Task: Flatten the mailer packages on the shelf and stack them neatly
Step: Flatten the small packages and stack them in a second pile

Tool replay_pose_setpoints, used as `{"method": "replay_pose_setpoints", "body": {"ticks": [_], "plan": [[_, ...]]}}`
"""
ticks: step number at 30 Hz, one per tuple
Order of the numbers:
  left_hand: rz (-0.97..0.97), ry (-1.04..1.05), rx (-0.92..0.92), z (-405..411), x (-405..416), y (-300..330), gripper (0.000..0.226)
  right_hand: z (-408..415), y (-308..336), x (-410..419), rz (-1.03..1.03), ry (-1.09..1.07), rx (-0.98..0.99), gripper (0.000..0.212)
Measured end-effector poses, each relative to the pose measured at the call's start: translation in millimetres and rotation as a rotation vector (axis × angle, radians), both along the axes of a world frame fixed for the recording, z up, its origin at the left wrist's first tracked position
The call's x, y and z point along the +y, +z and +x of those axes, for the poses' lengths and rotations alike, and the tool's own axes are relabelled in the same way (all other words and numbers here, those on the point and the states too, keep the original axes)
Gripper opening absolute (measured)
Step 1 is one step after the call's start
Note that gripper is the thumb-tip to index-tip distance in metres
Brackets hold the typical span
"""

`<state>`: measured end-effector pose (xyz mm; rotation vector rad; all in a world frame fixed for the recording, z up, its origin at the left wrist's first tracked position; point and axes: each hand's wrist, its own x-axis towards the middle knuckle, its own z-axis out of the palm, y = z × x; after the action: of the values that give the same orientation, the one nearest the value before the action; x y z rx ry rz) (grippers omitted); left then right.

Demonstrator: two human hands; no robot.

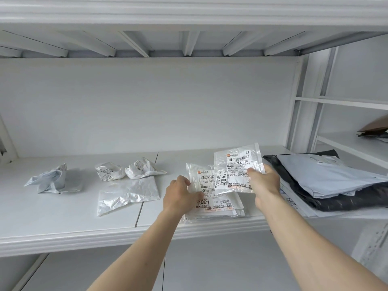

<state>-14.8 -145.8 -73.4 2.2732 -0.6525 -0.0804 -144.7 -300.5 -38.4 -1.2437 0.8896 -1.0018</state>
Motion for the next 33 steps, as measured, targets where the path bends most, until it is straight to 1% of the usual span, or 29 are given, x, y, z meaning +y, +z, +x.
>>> {"method": "replay_pose_setpoints", "body": {"ticks": [2, 3, 5, 7, 9, 11, 12, 15, 17, 20, 22, 26, 28, 31, 33], "plan": [[-0.068, -0.009, 0.033, -2, 2, -1, 0.038, -1, 1, 0, 0.008, -0.005, 0.000, 0.043], [-0.135, -0.013, 0.087, -2, 3, -1, 0.035, -1, 1, 0, 0.011, -0.007, -0.005, 0.043], [-0.375, -0.013, 0.284, -5, 6, 8, 0.031, -2, 4, 0, 0.012, -0.009, -0.010, 0.045], [-0.610, 0.029, 0.494, -3, 8, 22, 0.033, -2, 7, -2, 0.027, -0.020, -0.010, 0.039], [-0.778, 0.098, 0.601, 9, 9, 34, 0.036, 0, 8, -4, 0.062, -0.029, -0.030, 0.032], [-0.886, 0.176, 0.617, 20, 11, 45, 0.042, 1, 10, -3, 0.078, -0.041, -0.041, 0.027], [-0.909, 0.213, 0.605, 23, 13, 48, 0.043, 2, 9, -2, 0.081, -0.043, -0.048, 0.028], [-0.968, 0.285, 0.627, 32, 20, 52, 0.038, 1, 8, 4, 0.058, -0.017, -0.009, 0.051], [-0.966, 0.289, 0.668, 35, 24, 50, 0.033, 0, 3, 8, 0.013, 0.023, 0.046, 0.057], [-0.923, 0.276, 0.716, 31, 27, 42, 0.019, 3, -6, 14, -0.048, 0.119, 0.126, 0.052], [-0.875, 0.247, 0.739, 22, 25, 37, 0.015, 5, -14, 19, -0.093, 0.186, 0.164, 0.048], [-0.766, 0.140, 0.758, 7, 14, 26, 0.018, 10, -23, 23, -0.173, 0.314, 0.234, 0.019], [-0.727, 0.120, 0.719, 1, 8, 23, 0.021, 11, -26, 22, -0.183, 0.312, 0.247, 0.020], [-0.655, 0.070, 0.665, -8, 0, 20, 0.015, 11, -29, 17, -0.199, 0.232, 0.274, 0.023], [-0.589, 0.064, 0.598, -14, -3, 18, 0.023, 9, -28, 15, -0.195, 0.189, 0.302, 0.025]]}}
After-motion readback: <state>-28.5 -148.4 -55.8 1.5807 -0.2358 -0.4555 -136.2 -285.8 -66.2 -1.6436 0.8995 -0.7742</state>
